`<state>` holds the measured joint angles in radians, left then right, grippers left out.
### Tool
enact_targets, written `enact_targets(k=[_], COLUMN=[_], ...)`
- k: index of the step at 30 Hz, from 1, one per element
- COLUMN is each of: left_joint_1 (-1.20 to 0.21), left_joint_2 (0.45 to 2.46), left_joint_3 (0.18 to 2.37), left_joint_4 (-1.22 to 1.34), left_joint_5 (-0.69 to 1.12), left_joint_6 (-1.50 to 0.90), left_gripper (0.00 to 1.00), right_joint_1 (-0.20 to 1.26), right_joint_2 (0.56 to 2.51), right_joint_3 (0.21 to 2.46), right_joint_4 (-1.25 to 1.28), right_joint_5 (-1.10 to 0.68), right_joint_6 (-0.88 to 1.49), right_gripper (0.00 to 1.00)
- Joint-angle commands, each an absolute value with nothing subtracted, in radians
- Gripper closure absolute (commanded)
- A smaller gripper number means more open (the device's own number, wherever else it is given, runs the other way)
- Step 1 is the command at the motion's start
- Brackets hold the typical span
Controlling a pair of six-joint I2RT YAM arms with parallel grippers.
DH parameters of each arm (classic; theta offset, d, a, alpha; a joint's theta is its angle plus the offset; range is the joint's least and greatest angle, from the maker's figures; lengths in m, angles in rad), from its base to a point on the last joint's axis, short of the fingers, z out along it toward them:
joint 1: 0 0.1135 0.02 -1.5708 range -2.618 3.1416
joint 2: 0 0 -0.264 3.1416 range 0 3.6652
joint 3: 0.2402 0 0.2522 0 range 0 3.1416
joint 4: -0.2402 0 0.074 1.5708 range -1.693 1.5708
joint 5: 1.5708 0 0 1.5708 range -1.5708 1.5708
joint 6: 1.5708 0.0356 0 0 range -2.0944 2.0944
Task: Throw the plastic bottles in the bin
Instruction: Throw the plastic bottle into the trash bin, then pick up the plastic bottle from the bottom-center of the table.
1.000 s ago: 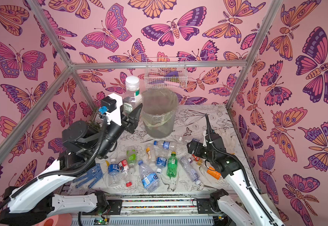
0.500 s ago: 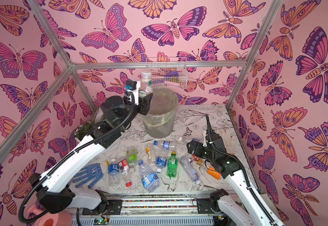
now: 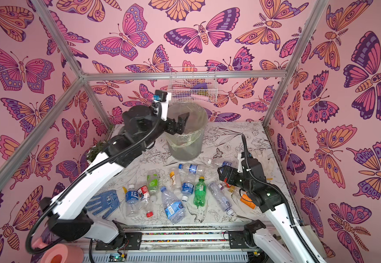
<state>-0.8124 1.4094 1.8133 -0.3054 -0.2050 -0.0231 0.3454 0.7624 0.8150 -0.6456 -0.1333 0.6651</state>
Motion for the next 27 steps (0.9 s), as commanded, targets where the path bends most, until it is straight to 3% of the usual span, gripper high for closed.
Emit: enact_targets(k=[1, 17, 27], left_joint_1=[-0.836, -0.868, -0.868], left_joint_2=[1.295, 0.949, 0.883], left_joint_3=[1.774, 1.384, 1.205], left_joint_4=[-0.263, -0.246, -0.385], left_joint_5=[-0.258, -0.366, -0.391], left_joint_6=[0.033, -0.084, -0.248], left_gripper=[0.01, 0.01, 0.01], right_joint_1=[0.339, 0.339, 0.339], right_joint_2=[0.786, 0.82, 0.86], right_joint_3=[0.81, 0.804, 0.802], right_joint_4=[-0.615, -0.603, -0.573], right_joint_5=[-0.161, -0.176, -0.208], right_joint_6=[0.689, 0.68, 0.68], right_gripper=[0.01, 0.01, 0.01])
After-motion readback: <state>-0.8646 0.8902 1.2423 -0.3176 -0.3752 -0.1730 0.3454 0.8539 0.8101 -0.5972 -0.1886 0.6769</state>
